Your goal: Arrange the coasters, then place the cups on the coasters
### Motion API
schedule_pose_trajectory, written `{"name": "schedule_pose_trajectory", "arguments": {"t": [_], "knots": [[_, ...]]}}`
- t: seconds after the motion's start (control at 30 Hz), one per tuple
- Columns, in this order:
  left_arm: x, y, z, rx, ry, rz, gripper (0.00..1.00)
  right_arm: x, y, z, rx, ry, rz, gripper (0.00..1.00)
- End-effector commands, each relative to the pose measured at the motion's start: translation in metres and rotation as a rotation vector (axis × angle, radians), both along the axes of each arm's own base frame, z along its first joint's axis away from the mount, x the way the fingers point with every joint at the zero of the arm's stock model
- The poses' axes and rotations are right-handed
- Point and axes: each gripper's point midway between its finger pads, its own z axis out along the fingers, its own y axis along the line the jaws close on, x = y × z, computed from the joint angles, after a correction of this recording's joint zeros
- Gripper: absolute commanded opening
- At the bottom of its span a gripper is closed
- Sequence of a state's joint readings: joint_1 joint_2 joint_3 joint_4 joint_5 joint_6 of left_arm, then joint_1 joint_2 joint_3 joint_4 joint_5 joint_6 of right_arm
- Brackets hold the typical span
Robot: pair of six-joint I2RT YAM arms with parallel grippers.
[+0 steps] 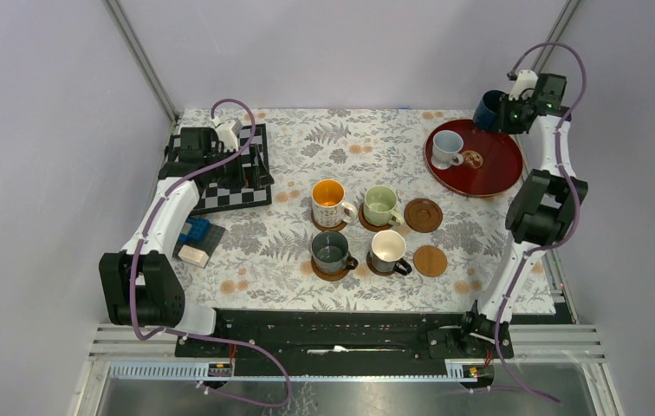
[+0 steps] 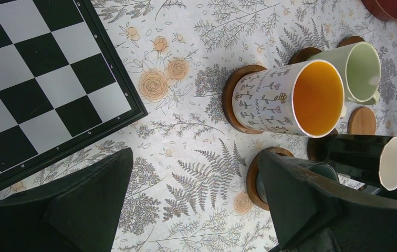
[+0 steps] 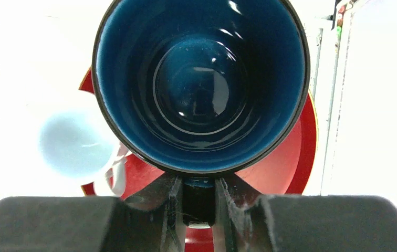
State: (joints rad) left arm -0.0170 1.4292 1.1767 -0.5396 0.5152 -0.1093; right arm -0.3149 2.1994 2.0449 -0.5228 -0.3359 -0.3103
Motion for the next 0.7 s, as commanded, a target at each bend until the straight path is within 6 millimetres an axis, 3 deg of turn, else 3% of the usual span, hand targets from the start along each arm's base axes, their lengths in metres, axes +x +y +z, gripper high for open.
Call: {"name": "schedule_pose_trajectory", "arguments": {"t": [0.0, 0.1, 0.27, 0.5, 0.67], "knots": [[0.013, -0.001, 0.026, 0.0, -0.081, -0.003, 0.99, -0.015, 0.021, 0.108, -0.023, -0.247, 0.152, 0.0], [0.012, -0.003, 0.025, -0.007, -0.079, -0.011, 0.99, -0.041, 0.042, 0.123, -0.001, -0.252, 0.246, 0.0], [0.012, -0.004, 0.025, -0.015, -0.075, -0.02, 0.99, -0.09, 0.073, 0.133, 0.051, -0.234, 0.337, 0.0], [0.011, -0.007, 0.025, -0.028, -0.08, -0.025, 0.99, -0.161, 0.116, 0.103, 0.077, -0.182, 0.473, 0.0], [0.016, -0.008, 0.027, -0.031, -0.081, -0.027, 0.99, -0.198, 0.141, 0.081, 0.038, -0.132, 0.565, 0.0]]}}
